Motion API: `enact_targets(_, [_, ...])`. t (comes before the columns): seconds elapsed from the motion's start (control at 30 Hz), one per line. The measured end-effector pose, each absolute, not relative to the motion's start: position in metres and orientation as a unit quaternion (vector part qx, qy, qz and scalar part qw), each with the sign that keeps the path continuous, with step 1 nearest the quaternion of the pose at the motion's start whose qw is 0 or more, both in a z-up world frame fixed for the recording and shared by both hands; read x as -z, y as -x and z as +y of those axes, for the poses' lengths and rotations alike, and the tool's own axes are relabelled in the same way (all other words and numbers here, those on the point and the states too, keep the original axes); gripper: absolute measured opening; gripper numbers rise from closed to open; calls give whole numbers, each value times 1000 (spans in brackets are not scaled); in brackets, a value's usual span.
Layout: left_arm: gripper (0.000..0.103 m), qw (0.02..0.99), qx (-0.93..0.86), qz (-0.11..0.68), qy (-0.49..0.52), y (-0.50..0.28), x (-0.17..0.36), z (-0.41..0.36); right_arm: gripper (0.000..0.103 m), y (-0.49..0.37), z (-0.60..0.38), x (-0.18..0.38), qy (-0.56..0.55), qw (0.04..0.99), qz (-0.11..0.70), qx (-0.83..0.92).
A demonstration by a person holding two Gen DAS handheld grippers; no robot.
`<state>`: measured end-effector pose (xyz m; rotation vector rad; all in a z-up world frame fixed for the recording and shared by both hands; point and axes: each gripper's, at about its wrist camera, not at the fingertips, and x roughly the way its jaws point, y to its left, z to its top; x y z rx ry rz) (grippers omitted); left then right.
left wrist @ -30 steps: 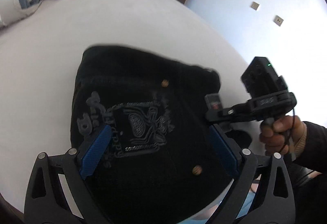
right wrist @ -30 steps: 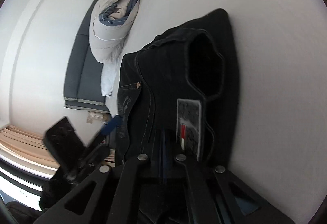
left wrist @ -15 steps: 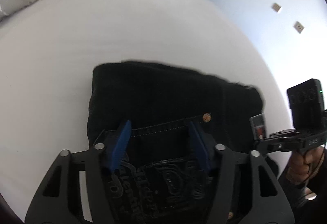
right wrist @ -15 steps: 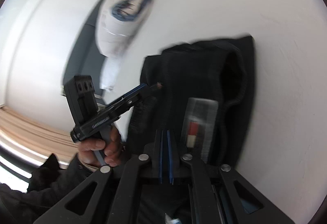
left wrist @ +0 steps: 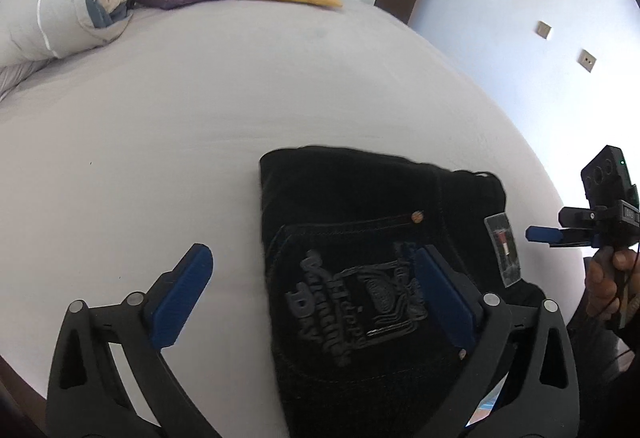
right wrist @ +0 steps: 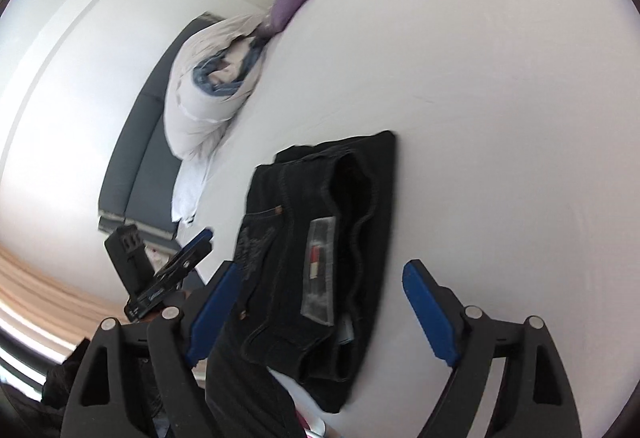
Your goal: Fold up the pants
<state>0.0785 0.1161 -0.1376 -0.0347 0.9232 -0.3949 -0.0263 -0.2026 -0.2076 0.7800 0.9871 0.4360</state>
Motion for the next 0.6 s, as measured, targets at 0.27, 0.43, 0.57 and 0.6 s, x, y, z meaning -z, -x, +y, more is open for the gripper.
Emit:
enact_targets(0.27, [102, 816, 223, 533, 39, -88, 184, 124, 82, 4, -175, 233, -329, 773, 506, -196])
enact_targets(0.43, [96, 803, 205, 559, 13, -96, 192, 104, 52, -9, -149, 232, -260, 779, 536, -196])
enact_targets(0.57, [63, 805, 179, 565, -22, -100, 192, 85, 38, -8, -151, 235, -260, 782, 534, -188])
enact_targets(0.6, [55, 807, 171, 564, -38, -99, 189, 78, 36, -8, -148, 234, -255, 785, 532, -188])
